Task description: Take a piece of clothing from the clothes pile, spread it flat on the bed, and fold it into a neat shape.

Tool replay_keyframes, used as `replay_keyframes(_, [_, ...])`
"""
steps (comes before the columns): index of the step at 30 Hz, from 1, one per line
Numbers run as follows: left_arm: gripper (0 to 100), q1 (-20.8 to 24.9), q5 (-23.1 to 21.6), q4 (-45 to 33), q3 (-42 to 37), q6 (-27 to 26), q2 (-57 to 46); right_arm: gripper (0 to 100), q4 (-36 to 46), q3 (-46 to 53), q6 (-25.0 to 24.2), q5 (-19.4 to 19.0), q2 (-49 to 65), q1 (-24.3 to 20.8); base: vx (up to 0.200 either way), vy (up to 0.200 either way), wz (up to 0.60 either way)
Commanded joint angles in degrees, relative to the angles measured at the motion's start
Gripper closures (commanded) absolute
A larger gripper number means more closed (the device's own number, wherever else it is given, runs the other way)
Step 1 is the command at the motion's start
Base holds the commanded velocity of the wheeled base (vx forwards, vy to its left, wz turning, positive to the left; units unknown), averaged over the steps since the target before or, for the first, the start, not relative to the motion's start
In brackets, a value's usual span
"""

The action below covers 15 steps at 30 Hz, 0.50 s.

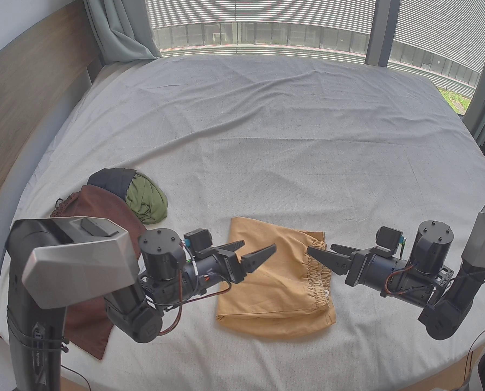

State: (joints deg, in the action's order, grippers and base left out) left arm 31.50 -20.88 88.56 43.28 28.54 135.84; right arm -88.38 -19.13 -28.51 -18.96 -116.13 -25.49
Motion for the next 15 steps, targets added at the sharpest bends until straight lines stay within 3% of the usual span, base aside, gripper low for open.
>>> replay_keyframes(1, [0, -2.58, -0.21, 0.03, -2.41, -0.68, -4.00, 0, -0.04, 0.05, 0.04, -0.03, -0.15, -0.17, 0.000, 0.000, 0.00])
replay_keyframes(7, [0, -8.65, -2.76, 0.03, -7.42, -3.84, -9.80, 0, -0.04, 0.14, 0.04, -0.03, -0.15, -0.35, 0.000, 0.000, 0.00])
replay_keyframes(15, [0, -12.43, -3.46, 0.03, -10.67, -7.36, -13.58, 0, -0.04, 0.23, 0.13, -0.03, -0.24, -0.35, 0.000, 0.000, 0.00])
